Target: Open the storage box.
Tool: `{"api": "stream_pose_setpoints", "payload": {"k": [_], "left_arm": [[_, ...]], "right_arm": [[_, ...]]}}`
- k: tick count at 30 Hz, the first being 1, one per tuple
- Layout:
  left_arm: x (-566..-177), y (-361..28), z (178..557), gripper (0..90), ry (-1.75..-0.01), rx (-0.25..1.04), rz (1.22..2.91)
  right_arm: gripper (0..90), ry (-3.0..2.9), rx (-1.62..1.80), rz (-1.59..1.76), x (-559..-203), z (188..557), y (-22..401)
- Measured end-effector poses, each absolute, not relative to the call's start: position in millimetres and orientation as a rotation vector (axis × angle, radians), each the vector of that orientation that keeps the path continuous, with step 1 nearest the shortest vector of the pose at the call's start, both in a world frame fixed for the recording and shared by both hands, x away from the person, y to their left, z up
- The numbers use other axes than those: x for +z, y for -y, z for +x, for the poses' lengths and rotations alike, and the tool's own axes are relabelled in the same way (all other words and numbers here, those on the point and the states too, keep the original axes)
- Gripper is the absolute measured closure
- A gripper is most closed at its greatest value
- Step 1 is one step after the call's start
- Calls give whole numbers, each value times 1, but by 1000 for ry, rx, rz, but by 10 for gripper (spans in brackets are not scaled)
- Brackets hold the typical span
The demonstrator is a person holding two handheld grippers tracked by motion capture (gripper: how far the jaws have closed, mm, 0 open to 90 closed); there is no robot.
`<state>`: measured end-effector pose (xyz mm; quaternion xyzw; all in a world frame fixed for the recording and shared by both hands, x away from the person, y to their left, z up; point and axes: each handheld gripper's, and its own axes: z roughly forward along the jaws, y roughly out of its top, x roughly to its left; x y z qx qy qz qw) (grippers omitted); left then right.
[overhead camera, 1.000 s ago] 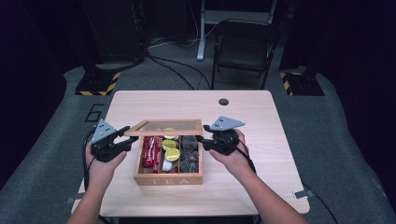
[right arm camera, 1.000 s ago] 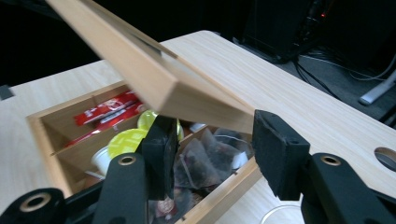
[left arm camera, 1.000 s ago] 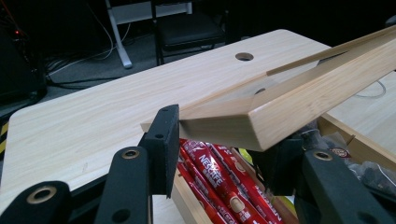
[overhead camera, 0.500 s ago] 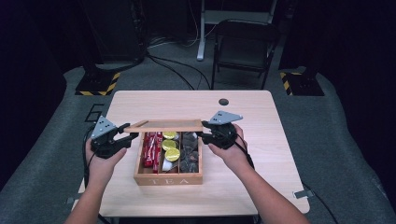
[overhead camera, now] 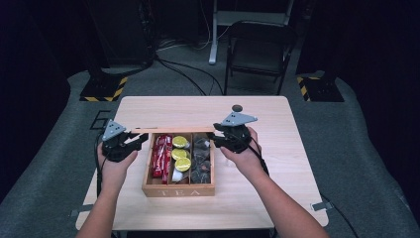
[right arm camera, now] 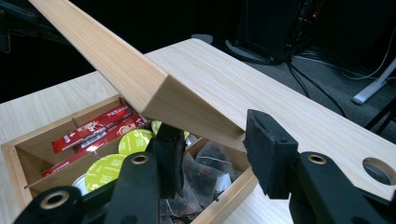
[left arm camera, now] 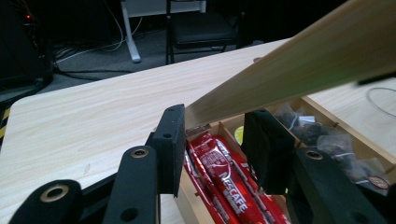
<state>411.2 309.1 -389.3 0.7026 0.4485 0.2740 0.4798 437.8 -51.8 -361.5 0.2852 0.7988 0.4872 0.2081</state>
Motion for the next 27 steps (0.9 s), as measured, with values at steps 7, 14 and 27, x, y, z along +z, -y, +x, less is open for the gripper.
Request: {"api": "stream_pose_setpoints", "payload": {"k": [7, 14, 27], "left_arm": [[-388, -311, 415, 589, -1073, 661, 1707], [-387, -308, 419, 589, -1053, 678, 1721], [-387, -310, 423, 593, -1041, 669, 1720]], "right_arm": [[579, -2204, 1354, 809, -358, 440, 50], [570, -2195, 1342, 824, -359, 441, 47], [500, -2169, 1379, 869, -363, 434, 49]]}}
